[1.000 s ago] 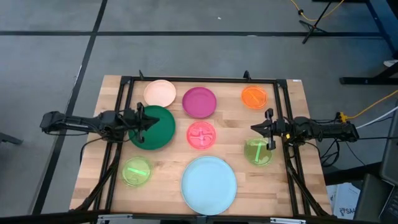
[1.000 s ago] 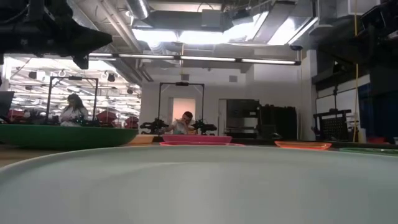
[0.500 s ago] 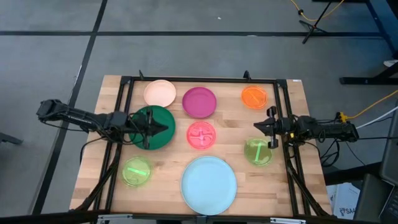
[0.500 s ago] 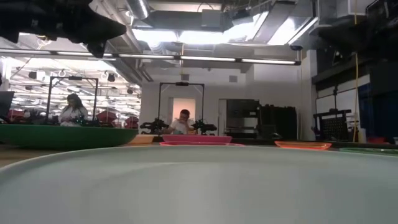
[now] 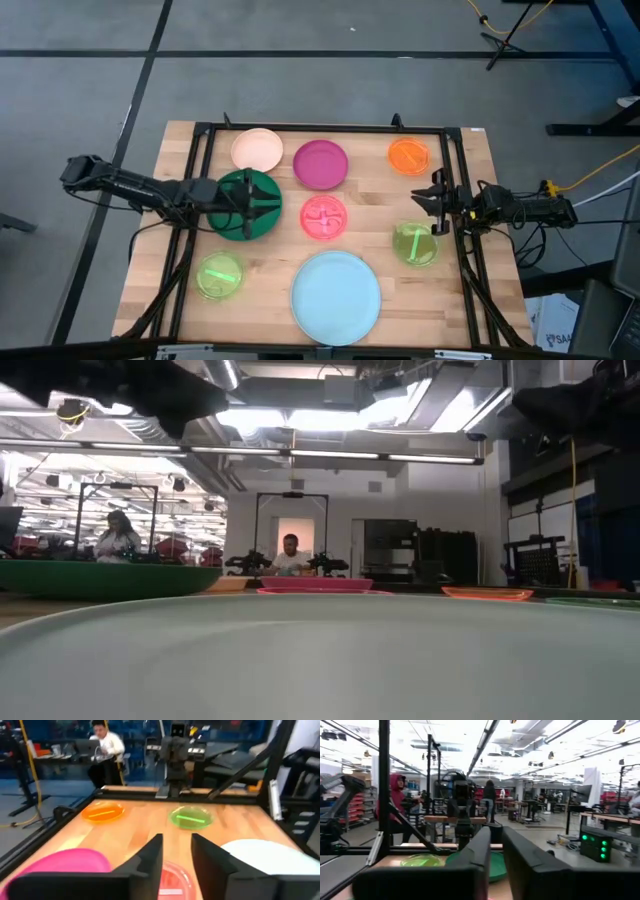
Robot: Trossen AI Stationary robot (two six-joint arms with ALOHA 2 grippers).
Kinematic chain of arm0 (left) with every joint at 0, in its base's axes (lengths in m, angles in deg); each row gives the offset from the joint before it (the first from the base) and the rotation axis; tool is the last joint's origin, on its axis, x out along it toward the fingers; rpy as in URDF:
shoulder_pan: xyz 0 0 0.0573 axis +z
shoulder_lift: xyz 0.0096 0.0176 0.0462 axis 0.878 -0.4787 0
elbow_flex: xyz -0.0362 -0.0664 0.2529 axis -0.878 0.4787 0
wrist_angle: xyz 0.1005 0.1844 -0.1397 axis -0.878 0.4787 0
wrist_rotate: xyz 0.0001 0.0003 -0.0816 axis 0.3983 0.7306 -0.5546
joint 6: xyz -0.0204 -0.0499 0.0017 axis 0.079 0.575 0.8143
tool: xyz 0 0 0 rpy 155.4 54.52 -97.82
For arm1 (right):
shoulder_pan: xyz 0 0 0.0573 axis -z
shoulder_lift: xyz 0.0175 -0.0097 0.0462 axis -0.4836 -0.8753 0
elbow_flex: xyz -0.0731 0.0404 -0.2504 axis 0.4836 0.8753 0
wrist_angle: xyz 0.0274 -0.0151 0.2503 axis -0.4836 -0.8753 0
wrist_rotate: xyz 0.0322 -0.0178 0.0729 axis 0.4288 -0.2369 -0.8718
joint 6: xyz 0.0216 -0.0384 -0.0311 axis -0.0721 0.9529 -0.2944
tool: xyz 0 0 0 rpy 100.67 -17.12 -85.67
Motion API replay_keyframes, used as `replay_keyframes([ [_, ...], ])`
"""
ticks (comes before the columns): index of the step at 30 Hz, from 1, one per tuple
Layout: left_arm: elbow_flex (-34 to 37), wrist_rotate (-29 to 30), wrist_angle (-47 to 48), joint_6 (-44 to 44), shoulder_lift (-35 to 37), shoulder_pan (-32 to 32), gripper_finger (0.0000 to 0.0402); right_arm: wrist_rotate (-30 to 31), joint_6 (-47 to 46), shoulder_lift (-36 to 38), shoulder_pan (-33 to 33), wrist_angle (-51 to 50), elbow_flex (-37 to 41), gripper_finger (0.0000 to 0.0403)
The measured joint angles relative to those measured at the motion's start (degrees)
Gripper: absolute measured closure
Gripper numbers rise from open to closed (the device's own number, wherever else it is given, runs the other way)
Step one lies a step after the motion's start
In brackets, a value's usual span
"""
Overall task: Stack plastic plates
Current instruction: Stack the green plate on the blue plate
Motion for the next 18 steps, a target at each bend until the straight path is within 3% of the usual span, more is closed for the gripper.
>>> replay_keyframes([
  [4,-5.57,2.58,8.78,3.0,-4.73,-0.61,0.0259,-0.04,0.61,-0.54,0.0,1.03,-0.08,0.0282],
  [9,-10.63,2.66,17.74,9.94,-11.51,-2.46,0.0249,-1.81,3.78,-0.58,0.0,2.58,-0.19,0.0228],
  [18,-18.76,5.46,35.22,18.36,-22.98,-7.41,0.0254,-0.83,7.43,-1.1,0.0,1.94,-3.45,0.0215],
])
